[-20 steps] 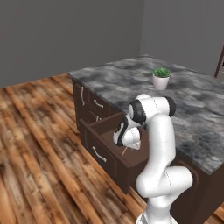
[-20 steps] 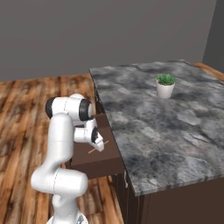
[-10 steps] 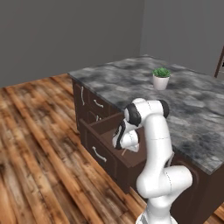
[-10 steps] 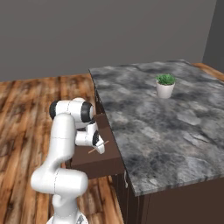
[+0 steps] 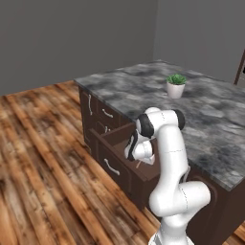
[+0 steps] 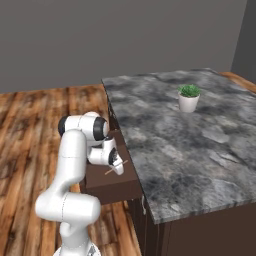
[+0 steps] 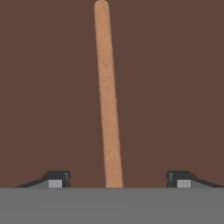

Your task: Take a straw from the drawer in front and place it inside the glass cup on the dining counter.

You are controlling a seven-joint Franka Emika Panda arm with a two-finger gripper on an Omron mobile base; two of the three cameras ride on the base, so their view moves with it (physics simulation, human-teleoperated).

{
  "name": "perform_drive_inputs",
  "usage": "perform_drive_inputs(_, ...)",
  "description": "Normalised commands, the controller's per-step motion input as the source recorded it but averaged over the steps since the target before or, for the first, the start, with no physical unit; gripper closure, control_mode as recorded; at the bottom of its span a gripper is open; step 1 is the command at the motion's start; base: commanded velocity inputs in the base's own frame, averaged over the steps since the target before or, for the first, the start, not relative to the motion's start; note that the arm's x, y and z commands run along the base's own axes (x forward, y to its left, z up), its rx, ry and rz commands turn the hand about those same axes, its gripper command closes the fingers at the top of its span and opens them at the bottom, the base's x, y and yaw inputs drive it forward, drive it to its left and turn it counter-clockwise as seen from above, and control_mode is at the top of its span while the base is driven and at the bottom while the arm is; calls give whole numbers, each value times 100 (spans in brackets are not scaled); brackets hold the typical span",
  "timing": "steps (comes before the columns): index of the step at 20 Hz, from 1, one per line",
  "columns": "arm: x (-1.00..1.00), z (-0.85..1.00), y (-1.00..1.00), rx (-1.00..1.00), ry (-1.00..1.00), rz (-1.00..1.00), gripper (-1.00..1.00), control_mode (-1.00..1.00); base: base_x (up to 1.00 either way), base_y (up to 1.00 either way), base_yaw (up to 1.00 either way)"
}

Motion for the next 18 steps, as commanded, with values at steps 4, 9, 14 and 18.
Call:
perform_drive_inputs(4, 0, -7, 0, 0, 3, 0, 100, -100, 0, 0, 0)
perform_drive_inputs(9, -2, 0, 0, 0, 0, 0, 100, -100, 0, 0, 0)
perform_drive_inputs(14, -16, 62, 0, 0, -2, 0, 100, -100, 0, 0, 0)
perform_drive_inputs(18, -16, 100, 0, 0, 0, 1, 100, -100, 0, 0, 0)
